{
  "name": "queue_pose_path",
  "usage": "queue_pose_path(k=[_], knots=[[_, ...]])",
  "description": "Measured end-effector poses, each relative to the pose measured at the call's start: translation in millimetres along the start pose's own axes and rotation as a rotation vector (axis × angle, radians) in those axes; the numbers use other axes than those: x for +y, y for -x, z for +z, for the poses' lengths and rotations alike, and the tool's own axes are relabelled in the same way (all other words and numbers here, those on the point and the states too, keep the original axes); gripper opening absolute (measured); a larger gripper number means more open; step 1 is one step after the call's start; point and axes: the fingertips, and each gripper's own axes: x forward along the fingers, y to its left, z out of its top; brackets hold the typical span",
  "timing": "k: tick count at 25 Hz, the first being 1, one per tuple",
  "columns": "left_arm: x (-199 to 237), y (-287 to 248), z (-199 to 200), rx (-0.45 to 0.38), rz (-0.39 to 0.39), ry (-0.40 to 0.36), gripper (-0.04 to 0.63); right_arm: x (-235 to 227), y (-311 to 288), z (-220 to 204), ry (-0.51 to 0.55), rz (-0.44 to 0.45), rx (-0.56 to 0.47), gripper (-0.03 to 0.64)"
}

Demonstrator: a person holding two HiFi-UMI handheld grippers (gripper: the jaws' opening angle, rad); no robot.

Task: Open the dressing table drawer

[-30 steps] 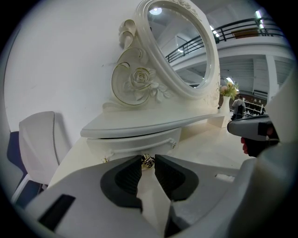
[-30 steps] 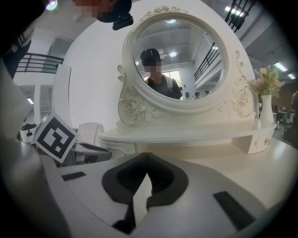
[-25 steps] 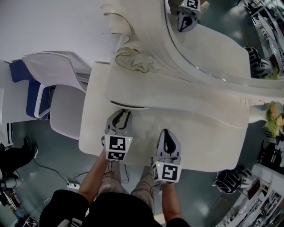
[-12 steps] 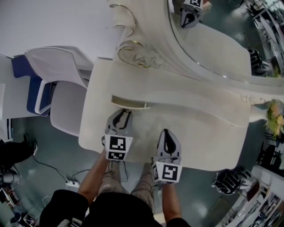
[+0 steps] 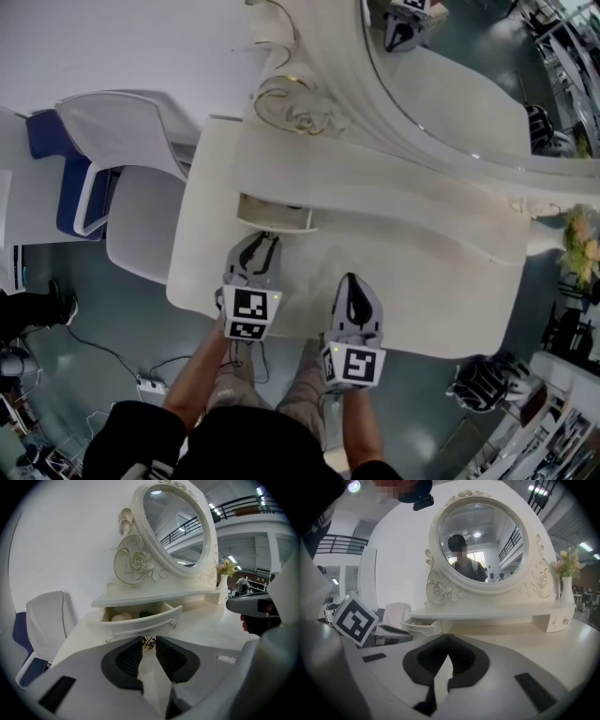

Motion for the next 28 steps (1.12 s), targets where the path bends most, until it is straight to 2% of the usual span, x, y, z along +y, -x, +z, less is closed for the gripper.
queue_pose_path(k=[24,28], knots=[[-10,20,-8,-0.003,-0.015,0.039,0.091,10,20,-1,0.007,0.005,-0.007,-0.002],[-12,22,-8,-0.003,-0.03,0.044,0.142,10,21,-1,0.008,0.004,-0.01,-0.002]])
